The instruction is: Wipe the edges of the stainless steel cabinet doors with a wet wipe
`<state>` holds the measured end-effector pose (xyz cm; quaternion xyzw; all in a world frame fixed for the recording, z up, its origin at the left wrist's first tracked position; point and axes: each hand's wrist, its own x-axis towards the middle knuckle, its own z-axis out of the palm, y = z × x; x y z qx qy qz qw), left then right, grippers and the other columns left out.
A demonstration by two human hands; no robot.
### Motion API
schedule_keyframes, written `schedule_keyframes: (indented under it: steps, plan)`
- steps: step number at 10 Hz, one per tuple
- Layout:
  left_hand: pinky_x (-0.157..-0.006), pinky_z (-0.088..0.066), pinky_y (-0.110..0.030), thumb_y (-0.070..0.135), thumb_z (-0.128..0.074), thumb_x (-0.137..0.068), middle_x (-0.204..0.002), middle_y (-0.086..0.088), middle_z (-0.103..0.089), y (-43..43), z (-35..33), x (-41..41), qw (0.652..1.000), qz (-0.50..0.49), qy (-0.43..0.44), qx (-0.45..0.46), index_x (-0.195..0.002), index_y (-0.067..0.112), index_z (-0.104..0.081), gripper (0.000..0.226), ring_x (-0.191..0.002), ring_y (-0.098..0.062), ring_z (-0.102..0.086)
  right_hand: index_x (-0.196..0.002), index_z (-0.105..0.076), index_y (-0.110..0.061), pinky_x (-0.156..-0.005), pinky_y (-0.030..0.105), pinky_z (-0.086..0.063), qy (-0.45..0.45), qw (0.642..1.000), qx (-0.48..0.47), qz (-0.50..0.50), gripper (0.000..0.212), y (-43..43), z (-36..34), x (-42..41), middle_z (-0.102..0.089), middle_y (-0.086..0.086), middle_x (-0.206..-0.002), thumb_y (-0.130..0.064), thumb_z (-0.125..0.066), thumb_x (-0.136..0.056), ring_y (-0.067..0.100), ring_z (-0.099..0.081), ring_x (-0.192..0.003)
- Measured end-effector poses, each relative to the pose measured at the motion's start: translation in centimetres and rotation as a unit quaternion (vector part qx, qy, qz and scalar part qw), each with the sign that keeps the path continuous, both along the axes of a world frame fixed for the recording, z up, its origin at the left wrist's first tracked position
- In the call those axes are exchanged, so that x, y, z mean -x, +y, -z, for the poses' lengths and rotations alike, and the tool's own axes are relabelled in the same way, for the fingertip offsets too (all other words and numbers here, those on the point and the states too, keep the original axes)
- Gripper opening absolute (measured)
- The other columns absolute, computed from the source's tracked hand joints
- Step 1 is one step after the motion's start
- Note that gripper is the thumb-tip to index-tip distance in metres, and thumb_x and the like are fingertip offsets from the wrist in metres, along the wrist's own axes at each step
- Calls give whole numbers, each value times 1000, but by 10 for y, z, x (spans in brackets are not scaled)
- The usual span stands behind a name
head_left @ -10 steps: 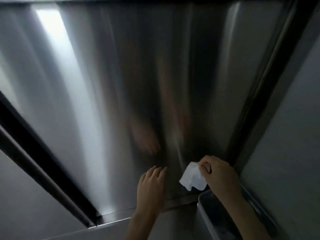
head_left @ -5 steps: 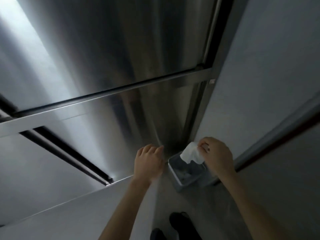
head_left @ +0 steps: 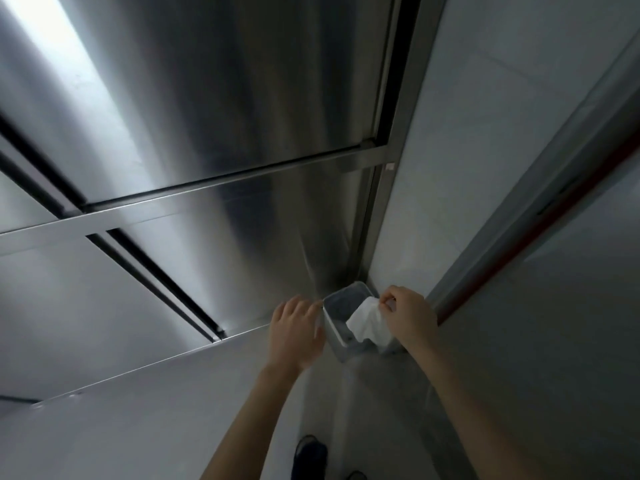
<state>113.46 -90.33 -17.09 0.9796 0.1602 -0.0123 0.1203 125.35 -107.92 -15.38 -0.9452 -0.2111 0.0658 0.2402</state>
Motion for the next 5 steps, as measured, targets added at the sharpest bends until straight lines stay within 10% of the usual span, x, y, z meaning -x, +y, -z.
schedule_keyframes:
  steps: [2,3,5]
  plan:
    - [-112,-15,-28,34,-50,-92,-147,9,-44,2,14,11,999,3,32,7,-147,32,-35,58,-140,-15,-31,-101,-63,-9,-71,28,-48,37,998,-5,52,13,17,29,-44,-68,10,-102,-14,-54,-93,21,-61,-87]
    - [-114,-15,-29,34,-49,-92,-149,8,-41,4,24,4,999,7,47,2,-148,31,-33,58,-141,-15,-28,-138,-41,-8,-101,37,-40,161,987,11,14,46,23,48,-55,-46,17,-138,-17,-54,-95,31,-47,-124]
    - [-118,-8,-40,34,-53,-92,-157,6,-25,4,31,2,997,43,60,5,-152,29,-25,66,-148,-20,-12,-150,-17,-13,-109,36,-30,226,970,84,-29,74,7,80,-26,-25,19,-151,-24,-61,-91,33,-34,-135]
